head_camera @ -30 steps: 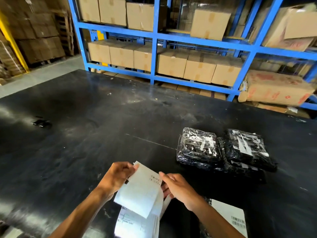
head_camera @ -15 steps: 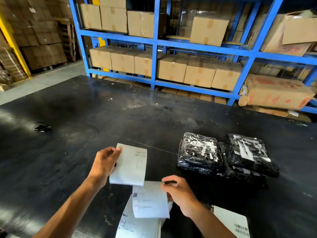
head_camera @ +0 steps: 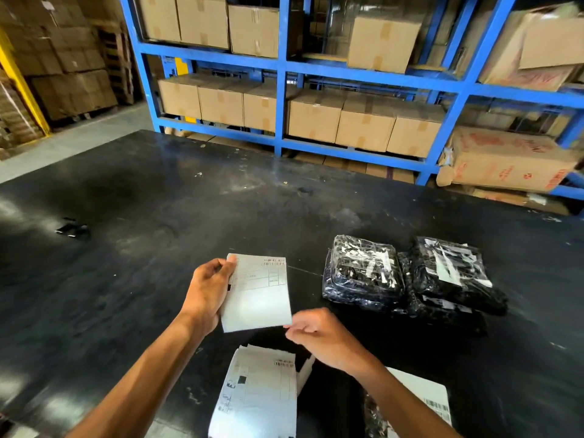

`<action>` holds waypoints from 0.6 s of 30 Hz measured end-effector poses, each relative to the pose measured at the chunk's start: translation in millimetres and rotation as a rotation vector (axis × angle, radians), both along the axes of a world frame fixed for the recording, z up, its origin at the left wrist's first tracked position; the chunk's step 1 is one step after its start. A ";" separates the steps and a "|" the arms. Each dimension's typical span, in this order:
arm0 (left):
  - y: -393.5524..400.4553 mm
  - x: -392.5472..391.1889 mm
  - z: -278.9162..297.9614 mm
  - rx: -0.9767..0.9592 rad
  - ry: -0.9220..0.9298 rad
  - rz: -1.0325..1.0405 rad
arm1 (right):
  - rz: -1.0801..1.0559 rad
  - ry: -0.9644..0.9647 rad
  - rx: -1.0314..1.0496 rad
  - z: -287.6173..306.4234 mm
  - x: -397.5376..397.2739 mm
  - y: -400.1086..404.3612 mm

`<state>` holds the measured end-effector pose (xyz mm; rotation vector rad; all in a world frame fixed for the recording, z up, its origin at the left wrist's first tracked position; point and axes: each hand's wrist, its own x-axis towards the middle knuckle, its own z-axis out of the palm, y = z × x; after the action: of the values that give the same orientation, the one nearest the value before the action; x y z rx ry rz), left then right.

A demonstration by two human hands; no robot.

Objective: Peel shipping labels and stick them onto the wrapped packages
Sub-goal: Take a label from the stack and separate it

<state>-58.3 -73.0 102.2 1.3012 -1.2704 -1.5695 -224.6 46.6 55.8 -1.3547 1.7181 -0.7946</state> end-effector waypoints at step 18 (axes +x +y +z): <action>-7.2 -37.8 30.0 0.137 0.054 -0.081 | -0.020 -0.150 -0.236 74.4 -35.1 22.9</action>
<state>-96.1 -80.2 132.2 1.2957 -1.2135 -1.7640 -259.7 69.5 130.1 -1.3956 1.5599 -1.1099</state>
